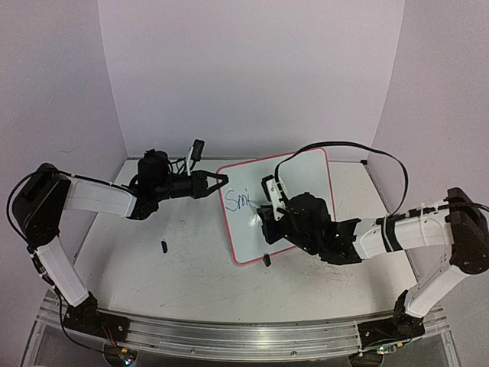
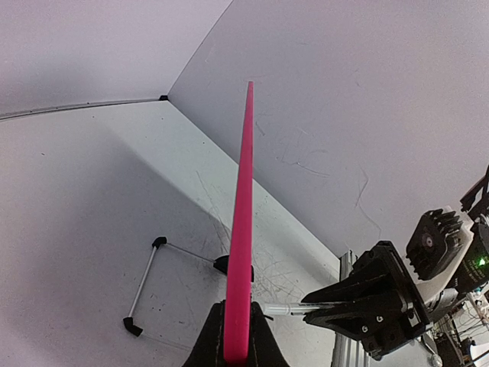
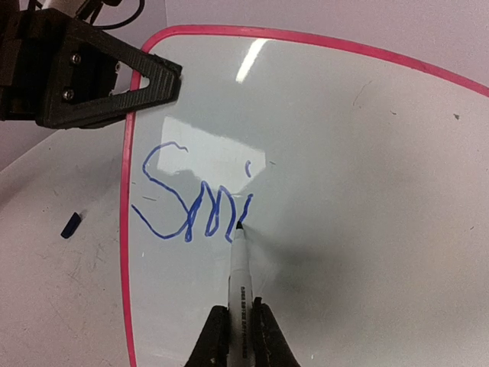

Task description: Write a sentence on the whiteboard

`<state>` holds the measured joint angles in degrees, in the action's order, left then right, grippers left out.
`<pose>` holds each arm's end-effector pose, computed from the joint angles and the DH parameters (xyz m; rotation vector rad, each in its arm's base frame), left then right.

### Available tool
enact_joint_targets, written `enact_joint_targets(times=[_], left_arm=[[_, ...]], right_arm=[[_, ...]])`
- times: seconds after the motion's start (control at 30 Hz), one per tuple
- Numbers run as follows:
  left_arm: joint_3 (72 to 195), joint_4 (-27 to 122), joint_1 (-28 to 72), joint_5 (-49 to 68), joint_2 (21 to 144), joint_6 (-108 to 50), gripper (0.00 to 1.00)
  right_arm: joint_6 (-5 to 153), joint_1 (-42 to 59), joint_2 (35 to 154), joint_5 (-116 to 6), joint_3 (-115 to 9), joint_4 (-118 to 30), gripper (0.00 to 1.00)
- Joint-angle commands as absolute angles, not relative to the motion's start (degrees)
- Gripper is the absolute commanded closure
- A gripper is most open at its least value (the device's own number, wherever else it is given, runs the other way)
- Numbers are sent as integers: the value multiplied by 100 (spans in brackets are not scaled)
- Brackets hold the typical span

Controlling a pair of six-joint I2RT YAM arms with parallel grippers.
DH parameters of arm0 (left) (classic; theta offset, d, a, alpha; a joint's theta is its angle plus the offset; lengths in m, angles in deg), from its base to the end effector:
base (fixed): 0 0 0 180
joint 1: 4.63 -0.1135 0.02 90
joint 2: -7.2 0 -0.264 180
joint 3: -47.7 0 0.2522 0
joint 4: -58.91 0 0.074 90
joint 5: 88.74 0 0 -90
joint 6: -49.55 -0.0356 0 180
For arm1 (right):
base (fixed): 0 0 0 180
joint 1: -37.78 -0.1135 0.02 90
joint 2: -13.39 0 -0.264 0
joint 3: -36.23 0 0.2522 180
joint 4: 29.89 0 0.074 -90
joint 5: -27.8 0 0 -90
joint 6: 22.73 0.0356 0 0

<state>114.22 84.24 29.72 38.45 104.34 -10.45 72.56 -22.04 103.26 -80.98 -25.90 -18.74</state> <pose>0.2948 -0.2275 0.2376 0.6061 1.7378 -1.3553 0.1838 0.2932 0.2294 -0.6478 1.7571 0.4865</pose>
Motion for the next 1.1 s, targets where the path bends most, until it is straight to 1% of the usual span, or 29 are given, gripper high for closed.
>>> enact_joint_targets(times=[0.0,0.27,0.5,0.63,1.07], left_arm=[[11466,8132,3125,3997,10420,-1251,100],[11475,8130,3132,4004,10432,-1251,100],[11470,8129,3134,4000,10428,-1250,100],[11478,8130,3141,4002,10425,-1251,100],[11474,8133,3140,4002,10417,-1269,100]], right_arm=[[7404,-2231,10203,-8212,-2465,-2122,100],[7511,-2295,10083,-8235,-2361,-2186,100],[7479,-2205,9637,-8122,-2497,-2053,100],[7364,-1976,9784,-8001,-2686,-1972,100],[7043,-1912,10247,-8053,-3188,-1833,100]])
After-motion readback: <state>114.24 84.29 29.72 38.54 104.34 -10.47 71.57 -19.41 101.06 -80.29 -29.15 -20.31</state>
